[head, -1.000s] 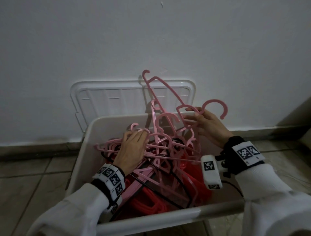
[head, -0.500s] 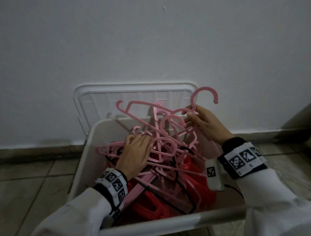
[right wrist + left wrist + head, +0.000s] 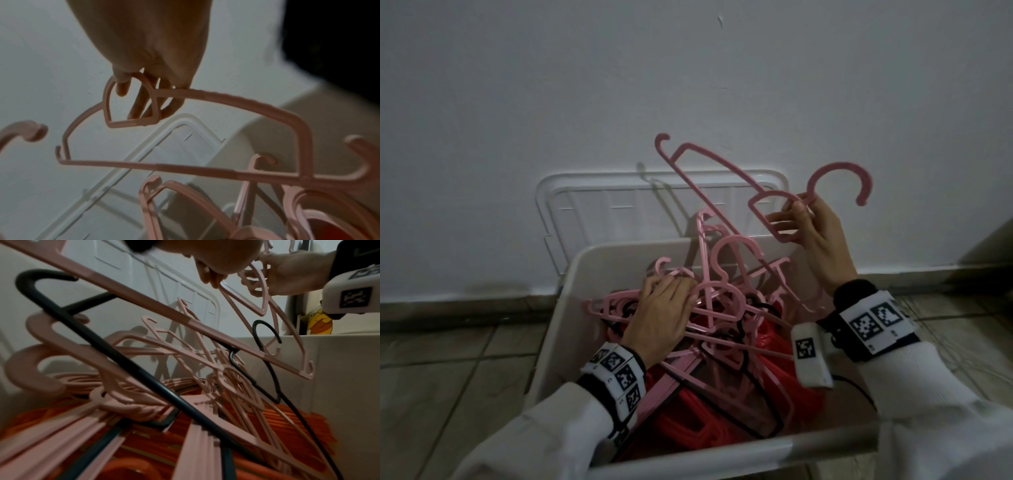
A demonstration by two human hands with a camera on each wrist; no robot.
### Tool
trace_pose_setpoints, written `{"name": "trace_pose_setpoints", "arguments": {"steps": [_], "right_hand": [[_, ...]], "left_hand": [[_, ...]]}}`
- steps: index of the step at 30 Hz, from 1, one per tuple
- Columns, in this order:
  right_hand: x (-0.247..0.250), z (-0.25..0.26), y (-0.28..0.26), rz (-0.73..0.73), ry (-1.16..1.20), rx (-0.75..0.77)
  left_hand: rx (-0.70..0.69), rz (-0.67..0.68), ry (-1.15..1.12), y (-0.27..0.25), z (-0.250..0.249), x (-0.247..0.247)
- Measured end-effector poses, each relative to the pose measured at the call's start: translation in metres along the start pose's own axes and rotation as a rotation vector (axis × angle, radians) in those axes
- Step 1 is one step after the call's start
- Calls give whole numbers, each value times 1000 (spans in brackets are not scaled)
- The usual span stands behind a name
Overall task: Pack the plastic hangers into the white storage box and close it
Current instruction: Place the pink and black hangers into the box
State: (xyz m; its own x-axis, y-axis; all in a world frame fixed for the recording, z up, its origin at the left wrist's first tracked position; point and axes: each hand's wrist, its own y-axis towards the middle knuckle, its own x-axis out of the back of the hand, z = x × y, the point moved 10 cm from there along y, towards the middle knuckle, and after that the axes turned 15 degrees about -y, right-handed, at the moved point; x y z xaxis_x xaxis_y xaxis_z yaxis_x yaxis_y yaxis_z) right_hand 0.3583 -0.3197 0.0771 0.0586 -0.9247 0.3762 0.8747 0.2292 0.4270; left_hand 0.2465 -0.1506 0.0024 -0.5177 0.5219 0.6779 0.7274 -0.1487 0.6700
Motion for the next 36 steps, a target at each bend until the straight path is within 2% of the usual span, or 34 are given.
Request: {"name": "trace_pose_setpoints", "arguments": {"steps": [5, 8, 14, 22, 24, 27, 31, 34, 36], "right_hand": [[-8, 25, -2, 68, -81, 102], [-8, 34, -3, 48, -147, 116], [-37, 20, -10, 219, -265, 34], [-80, 0, -32, 509, -113, -129], [-94, -9, -42, 601, -157, -154], [-105, -16, -52, 661, -203, -199], [-114, -17, -60, 720, -52, -279], [-119, -19, -65, 805, 13, -291], [-117, -20, -65, 806, 4, -273]], "left_hand": [[4, -17, 1, 1, 1, 2], [-12, -34, 1, 1, 0, 3], [-68, -73, 21, 0, -5, 5], [-50, -105, -36, 0, -3, 10], [-21, -124, -66, 0, 0, 12], [26, -184, -74, 0, 5, 19], [4, -182, -107, 0, 3, 19], [92, -194, -172, -1, 13, 19], [151, -222, -211, -2, 22, 21]]}}
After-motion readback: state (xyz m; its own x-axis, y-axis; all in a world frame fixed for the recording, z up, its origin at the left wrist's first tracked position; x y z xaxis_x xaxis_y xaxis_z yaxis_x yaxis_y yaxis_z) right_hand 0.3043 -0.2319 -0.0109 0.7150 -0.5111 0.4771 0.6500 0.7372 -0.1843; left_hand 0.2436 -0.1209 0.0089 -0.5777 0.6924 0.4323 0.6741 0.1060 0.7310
